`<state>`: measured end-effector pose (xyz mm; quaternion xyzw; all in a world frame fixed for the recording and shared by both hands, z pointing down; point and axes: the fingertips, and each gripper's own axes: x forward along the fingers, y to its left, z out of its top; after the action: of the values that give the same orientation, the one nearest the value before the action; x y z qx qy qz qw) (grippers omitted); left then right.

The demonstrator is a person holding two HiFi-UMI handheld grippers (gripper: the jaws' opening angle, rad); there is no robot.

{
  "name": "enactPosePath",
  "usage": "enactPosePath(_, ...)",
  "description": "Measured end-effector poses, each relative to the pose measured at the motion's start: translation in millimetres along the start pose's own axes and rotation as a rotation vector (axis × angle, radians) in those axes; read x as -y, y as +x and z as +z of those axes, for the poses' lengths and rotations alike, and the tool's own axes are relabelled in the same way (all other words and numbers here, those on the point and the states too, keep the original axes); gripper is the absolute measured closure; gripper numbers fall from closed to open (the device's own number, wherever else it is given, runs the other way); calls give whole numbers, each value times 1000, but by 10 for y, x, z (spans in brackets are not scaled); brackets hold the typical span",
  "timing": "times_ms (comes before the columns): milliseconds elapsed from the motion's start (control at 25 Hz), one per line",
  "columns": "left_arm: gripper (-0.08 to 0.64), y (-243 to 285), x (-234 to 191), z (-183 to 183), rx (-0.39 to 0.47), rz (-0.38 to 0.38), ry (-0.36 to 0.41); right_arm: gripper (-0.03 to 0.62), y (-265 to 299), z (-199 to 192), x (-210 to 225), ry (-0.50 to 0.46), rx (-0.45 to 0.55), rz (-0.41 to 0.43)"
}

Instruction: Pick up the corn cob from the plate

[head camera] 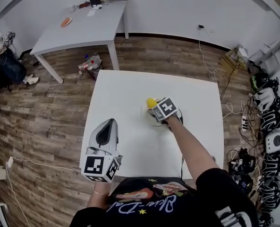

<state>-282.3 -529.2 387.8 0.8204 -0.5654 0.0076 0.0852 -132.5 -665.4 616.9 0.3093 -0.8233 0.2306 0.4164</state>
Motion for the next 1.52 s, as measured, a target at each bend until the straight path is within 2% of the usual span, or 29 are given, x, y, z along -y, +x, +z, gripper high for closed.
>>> enactPosePath(80,563,4,-21,-10,-5,6,0,345,49,-20,11,18,-15,-2)
enactPosePath(240,561,-17,-33,-22,-8,17,-4,345,76,-25,11,-53,-47,-27)
enactPosePath(440,562,-78,3,-41,-13,12,6,345,-15,-97,54,4,4,-42)
enactPosePath(560,562,-101,-44,-38,-12,15,8,345,-219,-83,81,89,125,-69)
enactPosePath(800,563,-70,114,-15,-6,-28,34,345,-1070,-19,-71,227,467,-69)
enactPosePath(880,562,-46,186,-5,-3,-47,43,345,-1444,45,-211,225,606,-64)
enactPosePath(1000,563,-9,297,16,3,-77,67,345,-2035,149,-515,171,841,-20)
enactPosePath(1120,563,23,422,18,2,-108,92,345,-2555,148,-814,144,1004,22)
enactPosePath(1320,561,71,572,-8,-7,-141,98,345,-2979,41,-1087,79,1103,-20)
enactPosePath(1400,562,82,619,4,-2,-150,101,345,-2989,-15,-1120,48,1107,-37)
enactPosePath(1520,561,96,684,23,6,-165,109,347,-2965,-104,-1076,76,1099,-49)
